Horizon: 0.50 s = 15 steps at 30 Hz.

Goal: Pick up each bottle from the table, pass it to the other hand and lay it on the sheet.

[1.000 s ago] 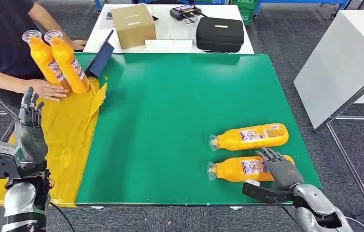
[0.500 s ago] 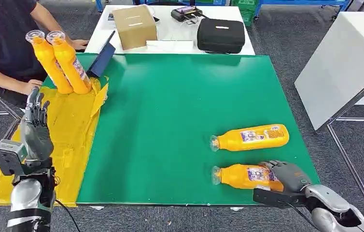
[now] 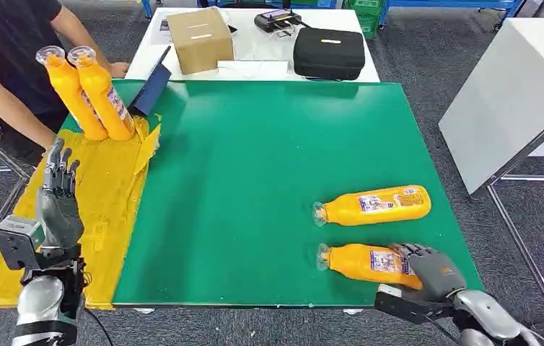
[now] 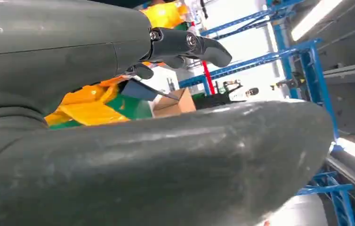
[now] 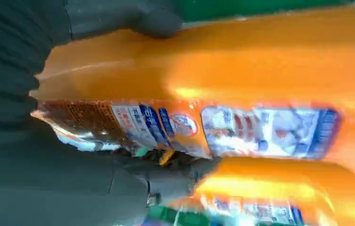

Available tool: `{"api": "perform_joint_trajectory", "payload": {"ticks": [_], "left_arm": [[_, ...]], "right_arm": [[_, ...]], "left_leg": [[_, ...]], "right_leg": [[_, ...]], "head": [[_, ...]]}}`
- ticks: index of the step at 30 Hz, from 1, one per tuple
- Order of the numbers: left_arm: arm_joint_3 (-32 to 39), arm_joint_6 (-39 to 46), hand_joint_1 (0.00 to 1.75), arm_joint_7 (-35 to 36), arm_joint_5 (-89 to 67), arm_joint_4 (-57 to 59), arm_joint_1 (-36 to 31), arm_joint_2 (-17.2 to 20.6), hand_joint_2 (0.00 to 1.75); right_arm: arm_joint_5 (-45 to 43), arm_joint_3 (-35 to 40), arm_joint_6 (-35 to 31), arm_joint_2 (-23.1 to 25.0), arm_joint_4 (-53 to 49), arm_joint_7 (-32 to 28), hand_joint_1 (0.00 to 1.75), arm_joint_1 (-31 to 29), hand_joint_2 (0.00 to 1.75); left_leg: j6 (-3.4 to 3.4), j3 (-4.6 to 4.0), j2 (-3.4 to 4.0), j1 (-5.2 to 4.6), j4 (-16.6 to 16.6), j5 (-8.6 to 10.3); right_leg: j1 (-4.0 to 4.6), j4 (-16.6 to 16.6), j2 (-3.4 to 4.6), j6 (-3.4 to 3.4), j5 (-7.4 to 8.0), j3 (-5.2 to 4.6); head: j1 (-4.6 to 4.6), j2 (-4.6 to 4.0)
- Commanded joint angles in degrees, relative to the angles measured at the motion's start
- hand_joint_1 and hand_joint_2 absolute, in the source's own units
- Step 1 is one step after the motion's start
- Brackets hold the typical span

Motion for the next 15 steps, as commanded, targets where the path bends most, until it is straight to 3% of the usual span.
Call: {"api": "perform_joint_trajectory", "payload": {"ticks": [1, 3, 7, 15], "left_arm": [[-4.4, -5.7, 0.0, 5.2, 6.5, -0.2, 0.0, -2.7, 0.0], [-8.6, -7.2, 0.0, 5.3, 6.9, -2.6, 1.6, -2.8, 0.0], [-15.8, -7.8, 0.0, 6.0, 7.6, -6.5, 4.3, -2.5, 0.0], [-22.7, -10.0, 0.0, 6.5, 11.3, -8.2, 5.5, -2.4, 0.0]], "right_arm": [[-9.9, -6.2, -10.5, 31.3, -17.7, -13.2, 1.75, -0.9, 1.75], [-10.7, -3.2, -12.4, 33.0, -20.5, -15.3, 1.75, -1.7, 1.75], [-11.3, 1.0, -14.0, 33.9, -19.1, -14.0, 1.75, -5.2, 1.75], [-13.0, 3.7, -14.0, 36.6, -13.4, -13.4, 1.75, -9.4, 1.75]], "left_leg": [[-0.25, 0.15, 0.5, 0.14, 0.0, -0.12], [-0.25, -0.06, 0.35, 0.04, 0.0, -0.01], [-0.3, -0.04, 0.37, 0.28, 0.2, -0.04], [-0.38, 0.08, 0.32, 0.13, 0.1, -0.08]], "right_leg": [[0.14, 0.1, 0.62, -0.33, 0.01, -0.11], [0.02, 0.3, 0.37, -0.32, -0.03, -0.43], [0.21, 0.3, 0.5, -0.45, -0.22, -0.72], [0.07, 0.3, 0.52, -0.49, -0.26, -0.15]], "head": [[-0.07, 0.0], [-0.15, 0.0], [-0.04, 0.0], [-0.04, 0.0]]}}
